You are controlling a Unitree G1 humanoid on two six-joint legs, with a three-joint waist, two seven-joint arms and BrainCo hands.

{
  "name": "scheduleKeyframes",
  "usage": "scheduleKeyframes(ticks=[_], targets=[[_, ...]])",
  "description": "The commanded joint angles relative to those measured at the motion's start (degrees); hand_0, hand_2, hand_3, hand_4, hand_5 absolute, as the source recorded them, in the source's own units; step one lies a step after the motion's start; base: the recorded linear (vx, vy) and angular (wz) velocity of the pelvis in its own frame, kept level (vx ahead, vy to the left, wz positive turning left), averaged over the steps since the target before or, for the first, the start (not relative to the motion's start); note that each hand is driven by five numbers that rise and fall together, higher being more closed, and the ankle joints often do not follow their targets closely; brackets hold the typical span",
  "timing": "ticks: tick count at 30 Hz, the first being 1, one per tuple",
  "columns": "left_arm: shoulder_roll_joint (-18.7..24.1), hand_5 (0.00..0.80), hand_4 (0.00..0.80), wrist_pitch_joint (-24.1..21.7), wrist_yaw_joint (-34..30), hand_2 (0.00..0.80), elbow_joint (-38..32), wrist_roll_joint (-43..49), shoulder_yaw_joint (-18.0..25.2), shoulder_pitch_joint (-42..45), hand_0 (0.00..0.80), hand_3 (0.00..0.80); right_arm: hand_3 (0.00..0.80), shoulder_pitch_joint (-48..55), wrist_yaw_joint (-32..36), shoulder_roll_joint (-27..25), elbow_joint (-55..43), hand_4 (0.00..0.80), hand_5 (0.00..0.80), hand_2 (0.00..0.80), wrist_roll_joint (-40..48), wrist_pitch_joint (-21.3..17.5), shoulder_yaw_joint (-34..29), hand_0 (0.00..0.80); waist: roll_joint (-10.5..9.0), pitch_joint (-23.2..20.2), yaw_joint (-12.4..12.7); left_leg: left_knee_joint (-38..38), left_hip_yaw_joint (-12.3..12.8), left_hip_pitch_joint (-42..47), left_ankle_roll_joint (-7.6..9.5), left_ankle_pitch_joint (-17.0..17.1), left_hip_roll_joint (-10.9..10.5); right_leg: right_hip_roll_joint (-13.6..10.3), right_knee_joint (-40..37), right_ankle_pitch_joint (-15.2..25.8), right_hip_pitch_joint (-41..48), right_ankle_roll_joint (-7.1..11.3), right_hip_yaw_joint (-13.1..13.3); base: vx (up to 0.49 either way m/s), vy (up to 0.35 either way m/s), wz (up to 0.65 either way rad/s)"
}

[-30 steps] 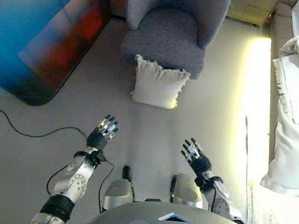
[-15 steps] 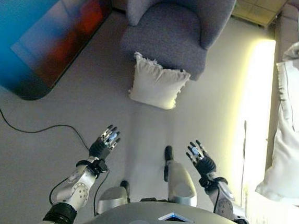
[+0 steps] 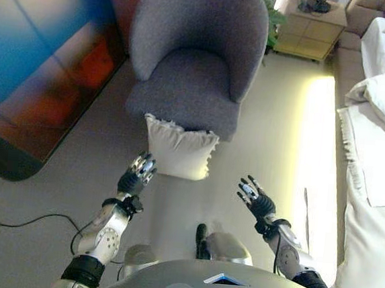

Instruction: Pick up the cushion and take it to the sofa

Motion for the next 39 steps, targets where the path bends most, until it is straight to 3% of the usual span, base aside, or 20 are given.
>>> scheduleKeyframes(ticks=[1,3,4,9,14,17,19,21,24,27,29,31,32,34,37,38,39], targets=[[1.68,0.000,0.000,-2.01,0.29,0.000,-4.21,-1.60,2.12,-0.32,0.000,0.000,0.000,-0.28,0.05,0.63,-5.05,0.000,0.000,0.000,-0.22,-3.32,0.47,0.000,0.23,2.01,1.78,-18.14,-3.43,-3.49,0.64,12.56,1.23,-2.35,-2.22,0.21,3.79,7.89,1.14,0.281,0.098,-0.15],[1.53,0.000,0.000,-2.97,-0.86,0.000,-3.50,-1.42,1.80,-0.05,0.000,0.000,0.000,0.64,0.38,0.51,-5.34,0.000,0.000,0.000,0.80,-3.39,0.14,0.000,0.27,2.40,2.25,-23.13,-7.12,-4.21,-0.17,14.03,1.96,-1.72,-2.20,-0.89,5.05,8.17,4.14,0.313,0.073,-0.26],[1.35,0.000,0.000,-3.40,-1.24,0.000,-3.07,-1.49,1.70,0.28,0.000,0.000,0.000,1.15,0.77,0.73,-5.01,0.000,0.000,0.000,0.82,-3.24,-0.20,0.000,0.43,2.43,2.48,-24.12,-7.82,-4.89,-0.55,14.28,2.77,-1.63,-1.77,-2.16,6.00,8.36,4.34,0.322,0.061,-0.42],[0.76,0.000,0.000,-5.34,-3.16,0.000,-1.59,-2.22,1.73,0.54,0.000,0.000,0.000,3.39,3.77,1.08,-4.46,0.000,0.000,0.000,-0.85,-3.56,-0.51,0.000,1.73,2.33,1.79,-24.95,-5.45,-5.87,-1.55,14.89,4.78,-1.53,0.58,-6.97,8.71,8.51,3.85,0.279,0.112,-0.15],[2.06,0.000,0.000,-4.14,-3.32,0.000,-2.55,-4.03,2.03,-0.03,0.000,0.000,0.000,3.49,1.55,0.94,-6.75,0.000,0.000,0.000,0.19,-3.38,-0.14,0.000,2.16,2.22,2.16,-20.87,-4.18,-5.92,-0.63,13.37,3.11,-1.81,4.24,-10.30,10.14,8.46,3.00,0.319,0.175,-0.15],[2.75,0.000,0.000,-4.03,-3.16,0.000,-2.55,-4.66,1.31,-0.34,0.000,0.000,0.000,2.87,-1.00,1.11,-7.35,0.000,0.000,0.000,1.34,-3.74,0.60,0.000,2.09,1.93,2.75,-18.45,-5.09,-7.46,-0.13,12.20,1.56,-3.07,7.31,-10.96,9.62,9.14,2.70,0.347,0.235,-0.08],[2.66,0.000,0.000,-3.89,-2.77,0.000,-1.53,-5.14,1.53,-0.81,0.000,0.000,0.000,2.16,-2.10,1.83,-6.85,0.000,0.000,0.000,2.41,-2.69,0.38,0.000,1.19,1.56,2.86,-16.34,-5.85,-7.44,1.46,10.12,-0.58,-4.53,9.09,-7.90,9.06,10.59,3.56,0.362,0.225,0.00],[3.07,0.000,0.000,-4.37,-3.59,0.000,-1.91,-5.18,2.37,-1.02,0.000,0.000,0.000,2.90,0.65,2.12,-7.34,0.000,0.000,0.000,1.97,-2.54,0.71,0.000,0.54,1.03,2.65,-14.04,-4.90,-6.95,3.43,7.09,-2.25,-6.26,13.04,-4.71,6.90,12.48,4.26,0.350,0.224,0.00],[3.47,0.000,0.000,-4.55,-2.87,0.000,-1.31,-4.03,2.61,-0.65,0.000,0.000,0.000,0.90,0.67,2.90,-4.41,0.000,0.000,0.000,-0.05,-2.39,0.75,0.000,0.32,0.26,3.64,-12.67,-4.93,-6.07,5.90,4.18,-4.99,-8.74,19.56,-0.59,5.80,13.30,3.56,0.345,0.244,0.00],[4.00,0.000,0.000,-3.82,-1.72,0.000,-0.91,-2.19,2.44,-0.02,0.000,0.000,0.000,0.57,0.23,4.20,-4.40,0.000,0.000,0.000,-0.49,-2.46,0.88,0.000,0.78,-0.81,4.50,-12.88,-4.78,-4.49,9.00,1.59,-7.91,-9.47,33.19,4.97,3.63,13.34,2.94,0.333,0.288,-0.11],[4.12,0.000,0.000,-3.47,-1.59,0.000,-0.58,-1.39,2.74,0.88,0.000,0.000,0.000,1.81,-0.92,4.45,-5.57,0.000,0.000,0.000,-0.40,-2.77,1.22,0.000,2.10,-0.43,3.95,-13.46,-4.81,-1.75,10.09,0.18,-9.02,-9.53,45.73,6.48,-2.79,12.02,2.81,0.272,0.285,-0.02],[4.07,0.000,0.000,-2.92,-2.06,0.000,-0.63,-1.10,3.58,1.13,0.000,0.000,0.000,3.02,-1.26,4.43,-5.73,0.000,0.000,0.000,-0.16,-2.86,1.06,0.000,2.76,0.12,3.11,-13.61,-4.57,0.31,10.47,-0.64,-9.74,-9.53,47.59,6.89,-8.05,10.83,2.23,0.267,0.200,0.15],[4.08,0.000,0.000,-2.83,-2.43,0.000,-0.64,-1.28,4.00,1.05,0.000,0.000,0.000,3.51,-1.27,4.43,-5.47,0.000,0.000,0.000,-0.43,-3.00,0.98,0.000,2.73,0.33,2.72,-13.74,-4.48,0.94,10.46,-0.79,-10.07,-9.45,45.69,6.77,-9.18,10.63,1.86,0.342,0.137,0.05],[4.49,0.000,0.000,-2.29,-3.19,0.000,-1.31,-1.76,5.19,0.78,0.000,0.000,0.000,5.14,-1.19,4.35,-5.35,0.000,0.000,0.000,-1.31,-2.62,0.11,0.000,2.19,0.65,1.66,-13.90,-4.19,1.98,9.90,-1.11,-10.77,-9.54,34.41,6.99,-10.78,10.69,0.71,0.348,-0.006,-0.04],[5.35,0.000,0.000,-2.37,-2.92,0.000,-3.24,-2.29,5.42,1.01,0.000,0.000,0.000,7.37,0.28,3.44,-6.23,0.000,0.000,0.000,-1.30,-2.24,-1.07,0.000,-0.84,1.90,-0.61,-12.95,-4.34,4.42,8.73,-3.84,-12.25,-11.49,10.80,8.94,-10.15,13.10,1.54,0.385,-0.169,0.19],[5.46,0.000,0.000,-2.49,-2.77,0.000,-3.72,-2.23,5.21,1.17,0.000,0.000,0.000,7.56,0.46,3.24,-6.62,0.000,0.000,0.000,-1.07,-2.08,-1.11,0.000,-1.09,2.24,-0.92,-12.61,-4.34,4.84,8.53,-4.42,-12.16,-11.61,8.23,9.55,-9.47,13.64,1.66,0.417,-0.199,0.31],[5.74,0.000,0.000,-2.83,-2.35,0.000,-4.75,-1.99,4.42,1.50,0.000,0.000,0.000,7.15,0.39,2.57,-7.14,0.000,0.000,0.000,0.17,-1.77,-0.99,0.000,-2.22,2.39,-1.47,-12.31,-4.41,5.94,8.05,-5.96,-12.46,-12.24,1.25,12.64,-10.24,15.22,2.21,0.380,-0.156,0.28]])
